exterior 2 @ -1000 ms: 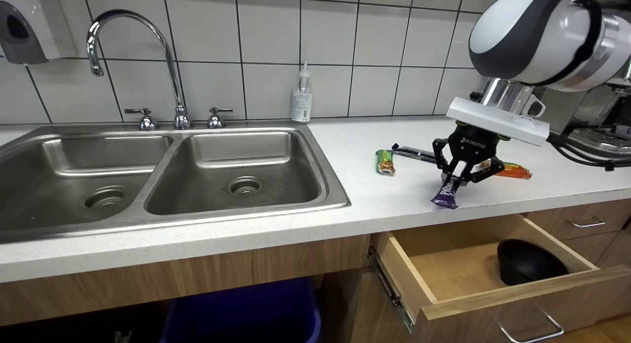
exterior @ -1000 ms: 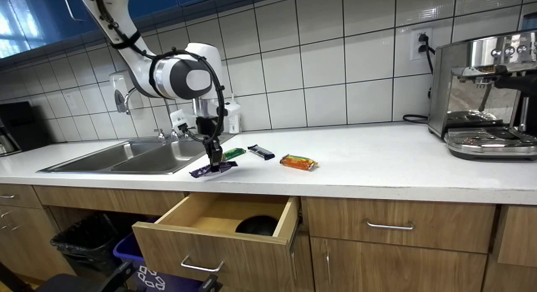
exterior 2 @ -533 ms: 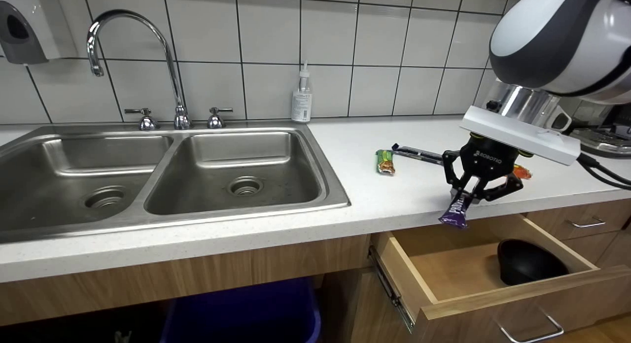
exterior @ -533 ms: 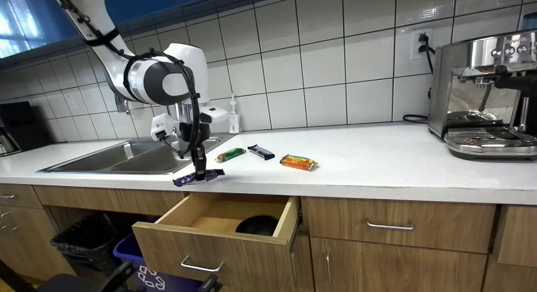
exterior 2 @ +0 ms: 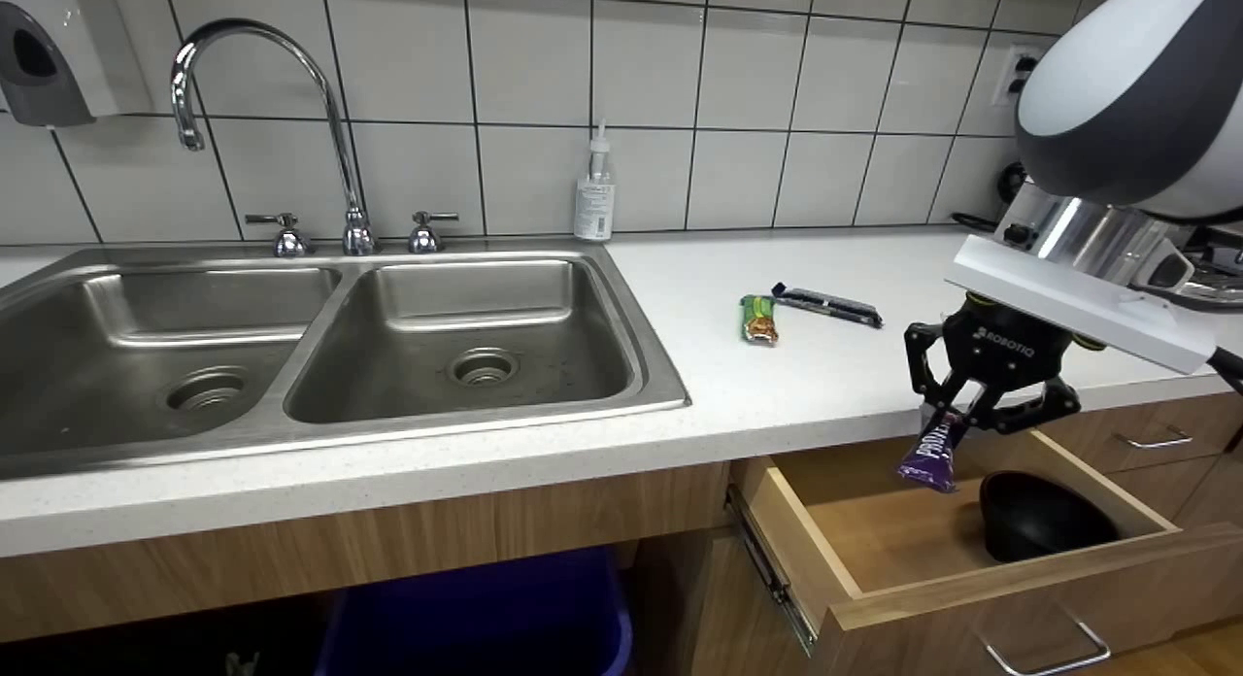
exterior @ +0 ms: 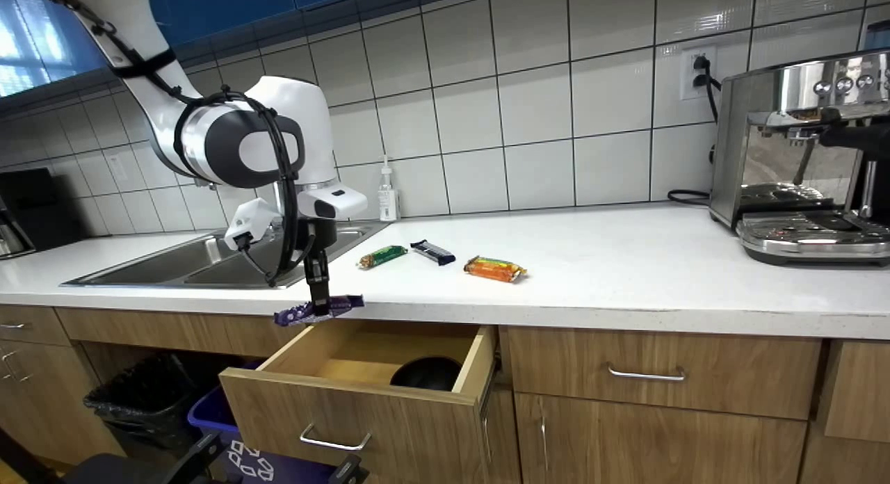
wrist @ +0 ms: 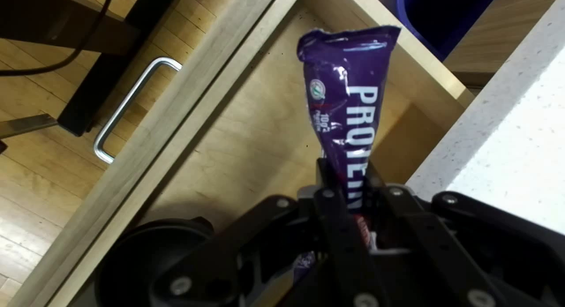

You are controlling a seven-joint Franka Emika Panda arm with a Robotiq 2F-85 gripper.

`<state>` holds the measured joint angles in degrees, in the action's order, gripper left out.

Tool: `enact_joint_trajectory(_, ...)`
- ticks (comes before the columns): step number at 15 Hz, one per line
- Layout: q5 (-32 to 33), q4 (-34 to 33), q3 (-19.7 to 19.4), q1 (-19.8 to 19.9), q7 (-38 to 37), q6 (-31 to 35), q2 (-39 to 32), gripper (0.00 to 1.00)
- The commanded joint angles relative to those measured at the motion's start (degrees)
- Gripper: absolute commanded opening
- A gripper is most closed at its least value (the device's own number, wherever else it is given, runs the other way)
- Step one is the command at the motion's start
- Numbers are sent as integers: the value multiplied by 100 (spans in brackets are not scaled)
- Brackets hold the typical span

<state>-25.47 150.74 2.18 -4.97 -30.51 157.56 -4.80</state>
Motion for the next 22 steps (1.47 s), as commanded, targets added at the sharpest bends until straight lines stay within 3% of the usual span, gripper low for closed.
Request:
enact_joint_trajectory(1, -92, 267, 40, 22, -169, 224, 160, 4)
enact_joint_trajectory(16, -161, 224, -107, 127, -304, 389, -295, 4)
enact_joint_trajectory(17, -94, 231, -124, 116, -329, 369, -312, 9)
enact_joint_trajectory(18, -132, 233, -108, 119, -295, 359, -310, 40)
enact_joint_trajectory(20, -156, 244, -94, 119, -272, 329, -283, 45)
enact_joint_trajectory(22, -186, 258, -78, 125, -233, 292, -224, 59)
